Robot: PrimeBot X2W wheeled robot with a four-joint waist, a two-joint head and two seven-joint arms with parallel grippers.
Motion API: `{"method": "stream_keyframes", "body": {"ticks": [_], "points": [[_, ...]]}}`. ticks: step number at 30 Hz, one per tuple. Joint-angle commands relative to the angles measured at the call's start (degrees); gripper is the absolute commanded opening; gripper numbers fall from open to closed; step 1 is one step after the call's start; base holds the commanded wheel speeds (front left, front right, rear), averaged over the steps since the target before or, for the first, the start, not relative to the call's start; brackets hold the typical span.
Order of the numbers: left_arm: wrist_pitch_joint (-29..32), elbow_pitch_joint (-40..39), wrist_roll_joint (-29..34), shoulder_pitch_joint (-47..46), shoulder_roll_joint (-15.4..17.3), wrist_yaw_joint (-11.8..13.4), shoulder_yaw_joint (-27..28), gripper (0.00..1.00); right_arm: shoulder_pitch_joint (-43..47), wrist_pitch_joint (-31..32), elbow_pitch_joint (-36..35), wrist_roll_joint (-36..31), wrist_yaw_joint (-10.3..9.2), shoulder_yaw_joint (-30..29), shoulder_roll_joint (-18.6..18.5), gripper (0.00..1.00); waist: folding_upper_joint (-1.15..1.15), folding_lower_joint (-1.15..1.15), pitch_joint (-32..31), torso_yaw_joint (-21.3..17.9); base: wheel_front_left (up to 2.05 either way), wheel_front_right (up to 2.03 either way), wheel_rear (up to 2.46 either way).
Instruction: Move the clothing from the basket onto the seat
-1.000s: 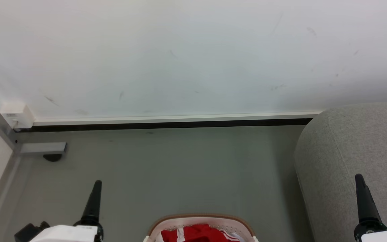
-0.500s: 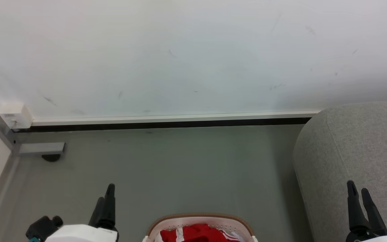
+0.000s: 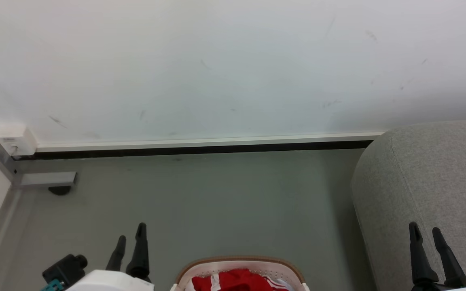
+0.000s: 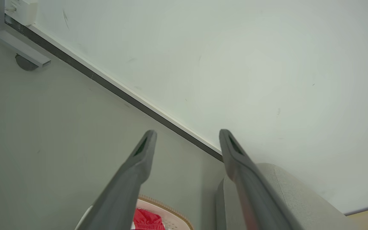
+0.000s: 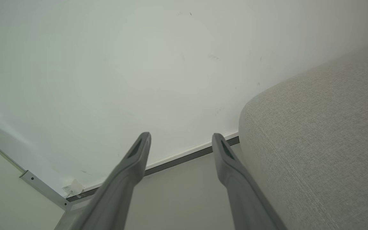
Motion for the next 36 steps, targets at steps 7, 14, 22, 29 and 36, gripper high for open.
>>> {"method": "stream_keyframes", "body": {"ticks": [7, 14, 22, 29, 36], "points": [[-1.7, -0.47, 7.6, -0.36, 0.52, 0.56, -0.48, 1.0, 0.45, -0.61, -0.13, -7.52, -0.06, -1.02, 0.41, 1.0, 0.0, 0.0, -0.03, 0.0, 0.0, 0.0, 0.0], [-2.73, 0.12, 13.13, -0.28, 0.85, 1.0, -1.19, 1.0, 0.68, -0.97, 0.31, -12.9, -0.06, -1.76, 1.21, 1.0, 0.0, 0.0, 0.07, 0.09, 0.0, 0.0, 0.0], [-3.85, 0.72, 17.53, -0.19, 1.28, 1.72, -1.76, 1.0, 0.89, -1.27, 0.91, -17.9, -0.07, -2.38, 1.88, 1.0, 0.0, 0.0, 0.12, 0.09, 0.0, 0.0, 0.0], [-4.87, 1.17, 21.55, -0.27, 1.5, 2.24, -2.22, 1.0, 1.2, -1.57, 1.29, -22.16, -0.08, -3.08, 2.84, 1.0, 0.0, 0.0, 0.26, 0.06, 0.0, 0.0, 0.0], [-5.65, 1.69, 25.24, 0.01, 1.6, 2.61, -2.68, 1.0, 1.57, -1.81, 1.84, -26.33, -0.08, -3.97, 3.39, 1.0, 0.0, 0.0, 0.15, -0.04, 0.0, 0.0, 0.0]]}}
